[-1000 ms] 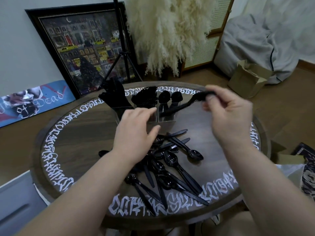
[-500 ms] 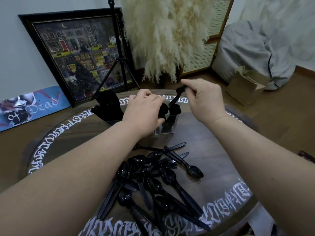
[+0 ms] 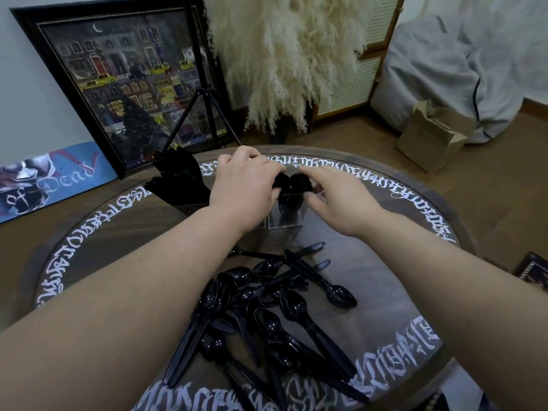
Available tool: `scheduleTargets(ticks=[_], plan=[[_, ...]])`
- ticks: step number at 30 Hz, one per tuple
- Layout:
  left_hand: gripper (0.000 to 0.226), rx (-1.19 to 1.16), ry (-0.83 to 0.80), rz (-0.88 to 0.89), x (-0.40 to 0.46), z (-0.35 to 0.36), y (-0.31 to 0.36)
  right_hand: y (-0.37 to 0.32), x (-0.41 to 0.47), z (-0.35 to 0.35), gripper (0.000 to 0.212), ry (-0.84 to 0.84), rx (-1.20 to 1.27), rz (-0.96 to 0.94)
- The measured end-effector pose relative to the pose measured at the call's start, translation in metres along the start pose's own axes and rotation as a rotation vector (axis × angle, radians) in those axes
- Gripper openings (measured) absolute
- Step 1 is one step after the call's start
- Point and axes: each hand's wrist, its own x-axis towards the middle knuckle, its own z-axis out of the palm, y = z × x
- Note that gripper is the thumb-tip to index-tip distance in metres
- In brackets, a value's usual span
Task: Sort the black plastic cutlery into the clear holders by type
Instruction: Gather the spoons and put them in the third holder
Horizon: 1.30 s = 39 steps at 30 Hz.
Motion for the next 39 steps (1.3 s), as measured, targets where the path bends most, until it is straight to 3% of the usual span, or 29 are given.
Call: scheduleTargets(ticks=[5,13,16,22,26,31,39], plan=[[0.048,0.027,-0.023,0.007,-0.007,-0.005,-0.001,0.0,-0.006,0.005,0.054,0.046,0.021,0.015],[0.046,-0.064,0.104,-0.003,-0.068,-0.014,0.001,-0.011,-0.062,-0.003,0.057,0.133,0.055,0.087],[0.045,-0.096,0.031,-0.054,-0.094,-0.014,0.007,-0.011,-0.085,0.0,0.055,0.061,0.028,0.21],[0.052,-0.188,-0.185,-0.091,-0.133,0.005,0.028,-0.005,-0.119,0.019,0.057,-0.272,-0.107,0.437],[0.051,-0.258,-0.259,-0.15,-0.148,0.022,0.034,0.001,-0.128,0.029,0.05,-0.308,-0.138,0.528],[0.046,-0.336,-0.224,-0.151,-0.141,0.028,0.045,0.005,-0.128,0.035,0.015,-0.297,-0.09,0.55],[0.04,-0.254,-0.149,-0.089,-0.129,0.032,0.054,-0.004,-0.123,0.028,0.014,-0.087,0.06,0.318]])
